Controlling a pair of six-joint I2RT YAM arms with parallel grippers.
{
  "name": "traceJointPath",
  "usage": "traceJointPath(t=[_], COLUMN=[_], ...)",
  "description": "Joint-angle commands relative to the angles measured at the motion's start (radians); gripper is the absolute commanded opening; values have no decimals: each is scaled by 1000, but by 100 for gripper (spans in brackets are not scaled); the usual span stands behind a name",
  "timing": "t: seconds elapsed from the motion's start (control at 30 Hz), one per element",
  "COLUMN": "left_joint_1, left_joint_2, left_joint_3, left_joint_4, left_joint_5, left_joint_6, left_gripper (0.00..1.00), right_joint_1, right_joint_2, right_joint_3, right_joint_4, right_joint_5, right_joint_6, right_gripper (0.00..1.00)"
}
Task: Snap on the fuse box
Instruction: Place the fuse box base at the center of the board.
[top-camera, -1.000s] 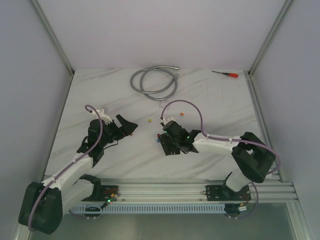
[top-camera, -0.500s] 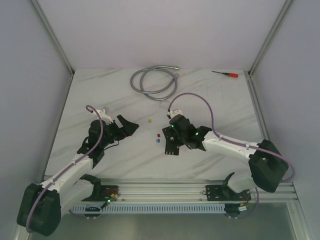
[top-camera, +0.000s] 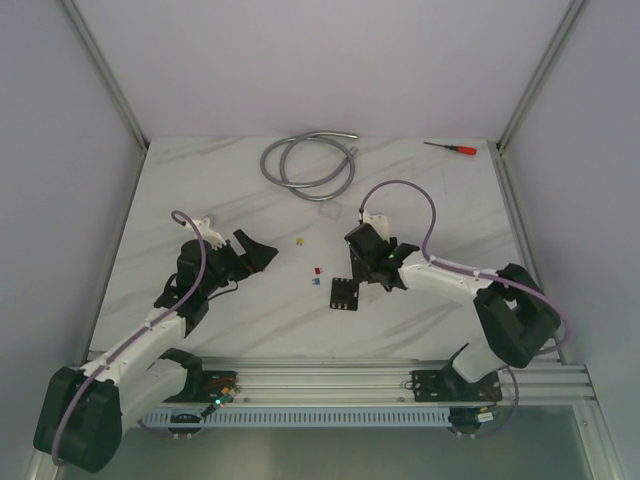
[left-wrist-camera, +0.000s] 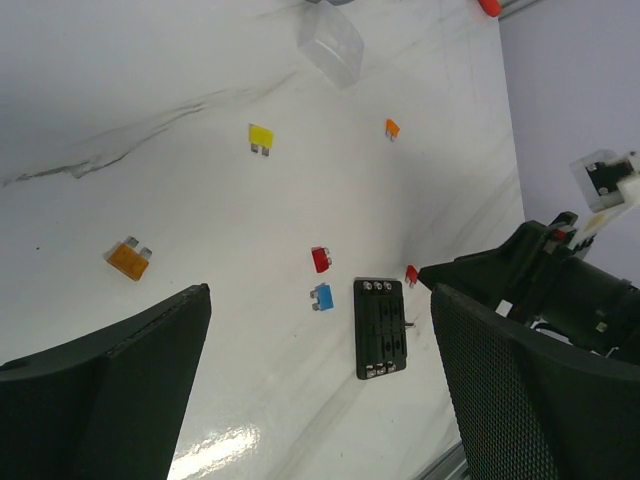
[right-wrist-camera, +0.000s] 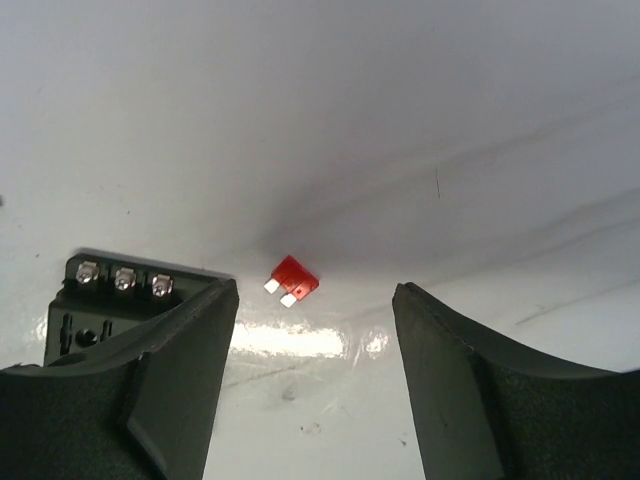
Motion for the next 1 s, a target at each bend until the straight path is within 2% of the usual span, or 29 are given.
traceJointPath(t=[0.0,0.13,0.63,0.97], left_joint_1=[-5,-5,-32,-57], left_joint_2=[2,12,47,58], left_joint_3=[0,4,29,38], left_joint_4=[-3,-2,-2,-2], left_joint_5=[-6,-5,-8,-15], left_joint_6=[-8,-9,-14,-17], left_gripper=[100,100,100,100], right_joint_1=[-10,-15,-52,-72], right_joint_2=[58,80,36,-27], right_joint_3=[28,19,-84,-75], right_joint_4=[44,72,53,23], right_joint_5=[59,45,-43,-80], right_joint_6=[38,39,28,13], right_gripper=[69,62,57,56])
